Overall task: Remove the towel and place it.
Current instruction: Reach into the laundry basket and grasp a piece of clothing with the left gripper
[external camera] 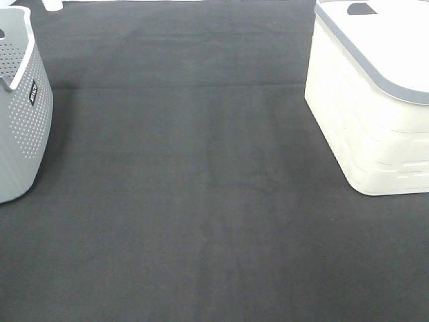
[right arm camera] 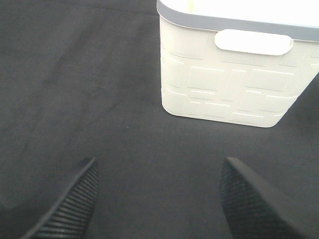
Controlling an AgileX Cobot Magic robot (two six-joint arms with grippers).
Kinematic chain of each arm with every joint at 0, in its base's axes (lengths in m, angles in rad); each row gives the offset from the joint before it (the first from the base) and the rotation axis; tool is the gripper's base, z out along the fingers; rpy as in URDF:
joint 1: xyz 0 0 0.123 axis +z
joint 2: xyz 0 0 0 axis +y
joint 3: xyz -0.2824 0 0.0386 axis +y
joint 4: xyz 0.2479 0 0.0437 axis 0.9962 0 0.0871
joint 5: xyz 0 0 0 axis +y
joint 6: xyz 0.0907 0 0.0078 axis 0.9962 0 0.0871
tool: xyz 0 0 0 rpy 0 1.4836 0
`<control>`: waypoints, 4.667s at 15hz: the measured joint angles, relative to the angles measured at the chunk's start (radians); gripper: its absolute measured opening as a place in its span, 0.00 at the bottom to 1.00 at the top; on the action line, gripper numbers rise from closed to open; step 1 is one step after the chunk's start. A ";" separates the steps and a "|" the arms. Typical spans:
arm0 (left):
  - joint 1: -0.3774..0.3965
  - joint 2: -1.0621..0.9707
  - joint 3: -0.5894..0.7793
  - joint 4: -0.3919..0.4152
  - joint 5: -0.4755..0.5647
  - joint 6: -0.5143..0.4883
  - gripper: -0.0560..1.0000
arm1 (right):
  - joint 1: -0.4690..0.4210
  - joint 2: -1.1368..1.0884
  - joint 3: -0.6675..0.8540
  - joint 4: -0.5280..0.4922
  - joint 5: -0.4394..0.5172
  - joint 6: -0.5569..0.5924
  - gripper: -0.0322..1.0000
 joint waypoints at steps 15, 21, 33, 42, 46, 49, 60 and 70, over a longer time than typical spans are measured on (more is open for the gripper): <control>0.000 0.000 0.000 0.000 0.000 0.000 0.74 | 0.000 0.000 0.000 -0.059 -0.004 -0.024 0.70; 0.000 0.000 0.000 0.000 0.000 0.000 0.74 | 0.000 0.000 0.000 -0.001 -0.003 -0.018 0.70; 0.000 0.000 0.000 0.000 0.000 0.000 0.74 | 0.000 0.000 0.000 0.015 -0.003 0.039 0.70; 0.000 0.000 -0.021 0.000 0.000 0.007 0.74 | 0.000 0.000 0.000 0.015 -0.003 0.039 0.70; 0.000 0.060 -0.113 0.046 -0.001 0.021 0.74 | 0.000 0.000 0.000 0.015 -0.003 0.039 0.70; 0.000 0.201 -0.161 0.059 -0.003 0.023 0.74 | 0.000 0.000 0.000 0.015 -0.003 0.039 0.70; 0.000 0.633 -0.305 0.079 -0.158 0.024 0.74 | 0.000 0.000 0.000 0.015 -0.003 0.039 0.70; 0.000 1.184 -0.746 0.130 -0.033 0.106 0.74 | 0.000 0.000 0.000 0.015 -0.003 0.039 0.70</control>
